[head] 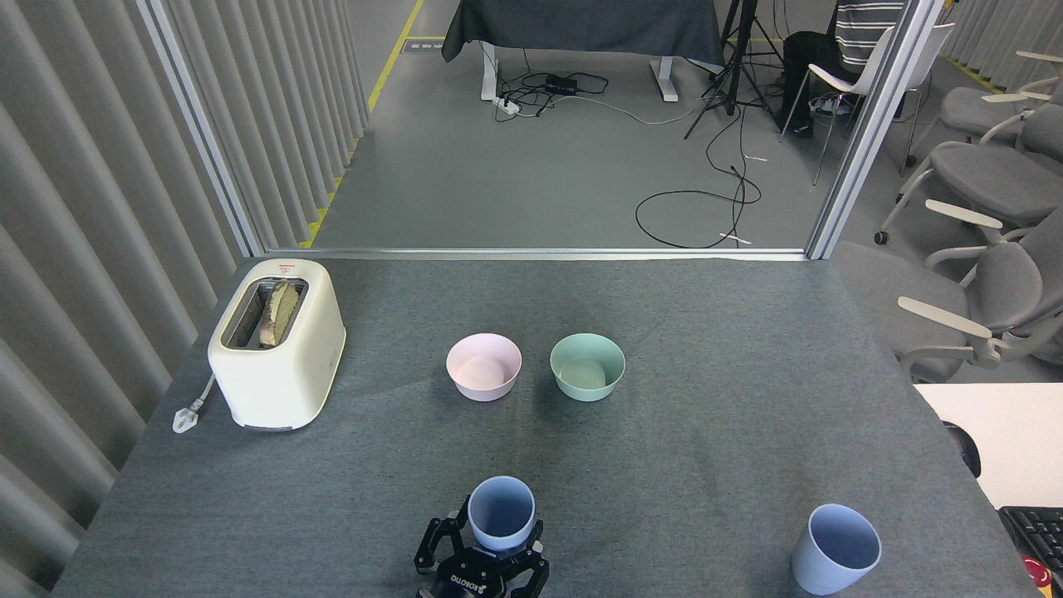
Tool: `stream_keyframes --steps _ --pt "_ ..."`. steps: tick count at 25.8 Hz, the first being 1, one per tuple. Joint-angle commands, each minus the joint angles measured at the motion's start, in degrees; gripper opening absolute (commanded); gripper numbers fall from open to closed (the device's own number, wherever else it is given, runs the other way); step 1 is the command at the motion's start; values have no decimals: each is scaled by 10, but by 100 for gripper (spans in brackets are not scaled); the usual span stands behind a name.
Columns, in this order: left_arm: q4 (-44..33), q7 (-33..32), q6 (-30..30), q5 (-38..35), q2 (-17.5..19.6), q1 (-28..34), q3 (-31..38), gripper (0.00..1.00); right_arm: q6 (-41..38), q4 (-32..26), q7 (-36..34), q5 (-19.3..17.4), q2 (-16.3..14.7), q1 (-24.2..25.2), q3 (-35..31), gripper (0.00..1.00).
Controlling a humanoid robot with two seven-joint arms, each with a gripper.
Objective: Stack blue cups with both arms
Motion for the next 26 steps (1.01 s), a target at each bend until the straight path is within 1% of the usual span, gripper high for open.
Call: stream_keyframes --steps 1,5,6,7,10,14,16,18,20,22,26 --pt "-41 2 -3 48 1 13 -1 100 0 1 -2 0 0 0 0 100" --pt "-59 2 -3 49 9 42 -1 100 0 0 -2 0 0 0 0 100" --pt "-72 3 -3 49 12 62 2 100 0 0 -2 0 0 0 0 100" --pt "-91 3 -3 49 19 81 3 100 -1 1 -2 0 0 1 -1 100" --pt "-182 5 -1 49 58 150 6 100 0 8 -2 -1 -1 6 -4 100" --pt "-270 8 -3 48 78 236 15 100 1 27 -2 -2 -1 9 -14 100" --pt "-305 9 -3 49 87 272 28 100 1 35 -2 -2 0 9 -32 100" --pt "-328 10 -3 49 101 293 45 100 0 45 2 -2 2 2 -51 100" --pt "-328 11 2 50 104 303 56 100 0 61 3 -1 4 -6 -71 100" --pt "-325 11 5 52 106 303 78 100 0 74 4 -1 3 -29 -78 100" --pt "-313 10 4 65 105 303 133 100 -1 100 30 0 -1 -69 -80 100"
